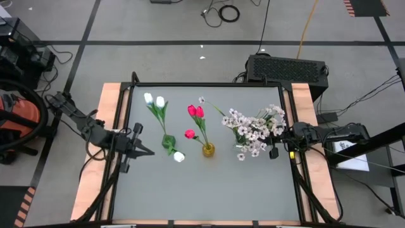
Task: Sort flowers into vase by color
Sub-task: Return to Home Position
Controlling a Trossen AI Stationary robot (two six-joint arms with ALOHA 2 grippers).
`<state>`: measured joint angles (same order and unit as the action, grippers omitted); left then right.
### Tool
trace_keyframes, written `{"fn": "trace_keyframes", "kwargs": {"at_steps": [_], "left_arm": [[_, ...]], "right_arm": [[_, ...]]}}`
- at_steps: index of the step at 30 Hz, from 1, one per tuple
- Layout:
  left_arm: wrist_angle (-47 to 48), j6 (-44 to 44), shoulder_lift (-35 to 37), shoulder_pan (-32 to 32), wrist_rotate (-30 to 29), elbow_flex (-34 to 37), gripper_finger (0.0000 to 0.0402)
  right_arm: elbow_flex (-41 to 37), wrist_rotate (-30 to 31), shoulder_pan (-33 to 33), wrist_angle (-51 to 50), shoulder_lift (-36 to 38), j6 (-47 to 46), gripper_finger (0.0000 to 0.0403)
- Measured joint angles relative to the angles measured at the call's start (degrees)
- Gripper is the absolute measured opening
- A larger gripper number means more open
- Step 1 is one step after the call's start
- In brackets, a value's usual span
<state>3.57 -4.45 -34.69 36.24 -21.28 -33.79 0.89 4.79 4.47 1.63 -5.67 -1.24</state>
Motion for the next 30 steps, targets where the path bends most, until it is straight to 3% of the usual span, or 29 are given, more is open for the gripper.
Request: {"fn": "trace_keyframes", "kwargs": {"at_steps": [4,12,18,30], "left_arm": [[-3.57,0.92,4.97,0.01,0.0,5.64,0.0006],[-4.21,0.17,10.56,0.05,0.59,9.56,0.0006],[-4.59,0.68,12.84,0.03,0.66,11.65,0.0006],[-5.94,-0.42,16.53,0.03,-0.02,15.45,0.0006]], "right_arm": [[0.0,-0.47,0.0,-0.04,0.0,0.04,0.0],[0.0,-0.6,0.04,0.24,0.59,1.04,0.0],[-0.02,-0.87,0.02,-0.02,5.48,3.1,0.0],[0.0,-0.23,0.0,-0.02,4.89,2.96,0.0]]}}
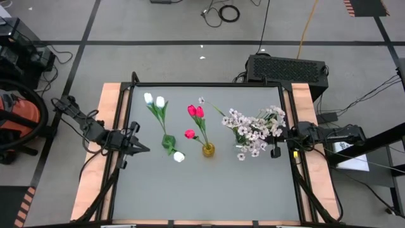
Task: Sort flowers into vase by color
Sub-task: Return to Home Position
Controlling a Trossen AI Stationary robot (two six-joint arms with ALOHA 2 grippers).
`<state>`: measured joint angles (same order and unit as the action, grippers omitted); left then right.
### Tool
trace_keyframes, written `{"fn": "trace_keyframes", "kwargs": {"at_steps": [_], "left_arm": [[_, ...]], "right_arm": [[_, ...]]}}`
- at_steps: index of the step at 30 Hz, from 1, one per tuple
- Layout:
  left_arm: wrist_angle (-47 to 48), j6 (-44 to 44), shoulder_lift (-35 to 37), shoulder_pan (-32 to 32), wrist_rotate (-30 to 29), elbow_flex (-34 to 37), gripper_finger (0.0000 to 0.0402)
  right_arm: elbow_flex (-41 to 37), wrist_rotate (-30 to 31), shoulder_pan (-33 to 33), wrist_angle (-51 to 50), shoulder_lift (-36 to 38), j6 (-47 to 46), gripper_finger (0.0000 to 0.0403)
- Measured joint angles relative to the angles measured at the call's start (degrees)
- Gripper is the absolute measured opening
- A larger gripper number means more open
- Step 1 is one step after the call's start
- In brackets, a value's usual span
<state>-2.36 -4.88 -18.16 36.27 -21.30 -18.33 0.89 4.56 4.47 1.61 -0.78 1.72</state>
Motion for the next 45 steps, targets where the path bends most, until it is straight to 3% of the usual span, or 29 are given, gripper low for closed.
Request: {"fn": "trace_keyframes", "kwargs": {"at_steps": [18,21,30,45], "left_arm": [[-10.02,-1.65,10.54,-0.17,-0.39,16.2,0.0006],[-11.66,-2.56,12.36,-1.03,-0.31,16.91,0.0006],[-13.18,-3.05,13.01,-7.35,7.89,17.93,0.0003],[-5.08,-0.49,13.01,-18.52,9.9,17.97,0.0002]], "right_arm": [[0.0,0.04,0.02,0.02,0.0,-1.03,0.0],[-0.01,0.02,0.02,0.02,0.0,-1.03,0.0],[0.0,-0.02,0.02,0.02,0.0,-1.03,0.0],[0.0,-0.07,0.02,0.02,0.0,-1.03,0.0]]}}
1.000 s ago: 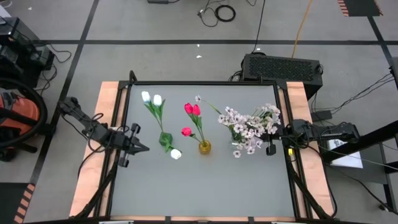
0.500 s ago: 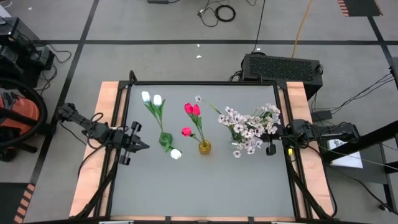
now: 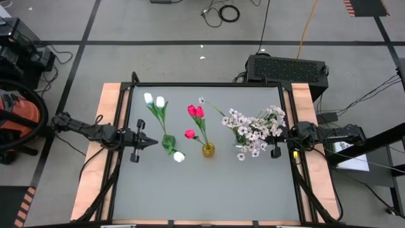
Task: Sort flowers into vase by color
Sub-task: Return to Home Position
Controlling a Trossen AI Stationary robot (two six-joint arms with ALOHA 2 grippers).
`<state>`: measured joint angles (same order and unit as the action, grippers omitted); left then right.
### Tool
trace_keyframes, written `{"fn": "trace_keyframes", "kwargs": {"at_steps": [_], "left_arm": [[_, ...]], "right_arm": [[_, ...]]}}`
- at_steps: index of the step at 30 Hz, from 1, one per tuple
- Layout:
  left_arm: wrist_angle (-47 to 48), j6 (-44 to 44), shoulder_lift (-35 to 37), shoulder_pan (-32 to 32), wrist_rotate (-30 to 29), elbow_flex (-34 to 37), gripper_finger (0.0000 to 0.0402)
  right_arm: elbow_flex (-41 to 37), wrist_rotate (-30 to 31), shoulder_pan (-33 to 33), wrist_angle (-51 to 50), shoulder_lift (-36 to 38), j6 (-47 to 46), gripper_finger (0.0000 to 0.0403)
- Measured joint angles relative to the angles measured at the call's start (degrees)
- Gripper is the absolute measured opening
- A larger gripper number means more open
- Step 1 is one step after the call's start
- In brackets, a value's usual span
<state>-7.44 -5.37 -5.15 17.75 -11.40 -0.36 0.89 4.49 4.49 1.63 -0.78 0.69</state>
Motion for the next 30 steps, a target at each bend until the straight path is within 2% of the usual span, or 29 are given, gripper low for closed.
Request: {"fn": "trace_keyframes", "kwargs": {"at_steps": [8,14,24,30], "left_arm": [[1.15,-0.01,0.51,-2.51,0.26,0.02,0.0002],[1.64,-2.32,4.97,-2.92,0.21,0.04,0.0002],[2.24,-4.63,5.11,-3.24,-0.04,-0.02,0.0001],[2.47,-5.05,5.14,-6.87,-0.64,-0.04,0.0001]], "right_arm": [[0.0,-0.02,0.0,0.0,0.0,0.0,0.0],[0.0,-0.02,0.0,-0.02,-0.02,-0.01,0.0],[0.0,-0.04,0.0,-0.02,-0.02,-0.02,0.0],[0.0,-0.04,0.0,-0.02,-0.02,-0.02,0.0]]}}
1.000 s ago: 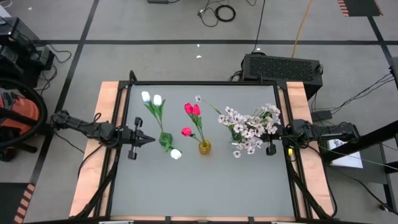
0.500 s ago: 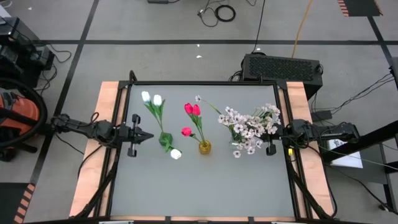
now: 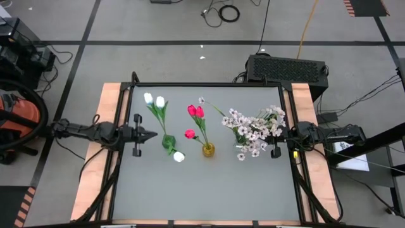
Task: Sort flowers into vase by color
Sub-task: Return to Home Position
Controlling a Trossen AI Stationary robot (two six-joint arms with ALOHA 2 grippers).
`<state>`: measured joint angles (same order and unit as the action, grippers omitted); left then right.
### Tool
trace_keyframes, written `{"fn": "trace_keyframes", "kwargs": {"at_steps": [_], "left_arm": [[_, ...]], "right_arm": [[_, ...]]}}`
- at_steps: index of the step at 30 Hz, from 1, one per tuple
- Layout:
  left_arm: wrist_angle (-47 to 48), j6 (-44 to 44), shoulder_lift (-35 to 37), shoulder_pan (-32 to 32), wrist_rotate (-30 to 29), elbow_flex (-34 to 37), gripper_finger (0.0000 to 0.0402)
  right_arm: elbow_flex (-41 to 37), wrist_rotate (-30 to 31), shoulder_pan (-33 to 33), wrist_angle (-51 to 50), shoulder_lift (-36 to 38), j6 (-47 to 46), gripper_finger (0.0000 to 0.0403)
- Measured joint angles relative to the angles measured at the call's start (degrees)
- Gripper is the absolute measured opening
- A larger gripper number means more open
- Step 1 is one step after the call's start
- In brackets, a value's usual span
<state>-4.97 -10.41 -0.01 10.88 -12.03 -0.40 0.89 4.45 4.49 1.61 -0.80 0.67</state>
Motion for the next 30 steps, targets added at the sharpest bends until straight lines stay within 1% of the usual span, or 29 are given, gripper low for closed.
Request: {"fn": "trace_keyframes", "kwargs": {"at_steps": [5,11,21,30], "left_arm": [[0.32,1.14,0.0,-3.25,0.92,0.0,0.0001],[1.31,3.22,0.0,-4.49,4.95,0.0,0.0001],[2.56,5.57,0.0,-4.5,4.99,-0.02,0.0001],[2.69,5.4,0.0,-4.5,4.79,-0.02,0.0001]], "right_arm": [[0.0,0.0,0.0,0.0,0.0,0.0,0.0],[0.0,0.02,-0.01,0.0,0.0,0.0,0.0],[0.0,0.02,0.0,0.0,0.0,0.0,0.0],[0.0,0.02,0.0,0.0,0.0,0.0,0.0]]}}
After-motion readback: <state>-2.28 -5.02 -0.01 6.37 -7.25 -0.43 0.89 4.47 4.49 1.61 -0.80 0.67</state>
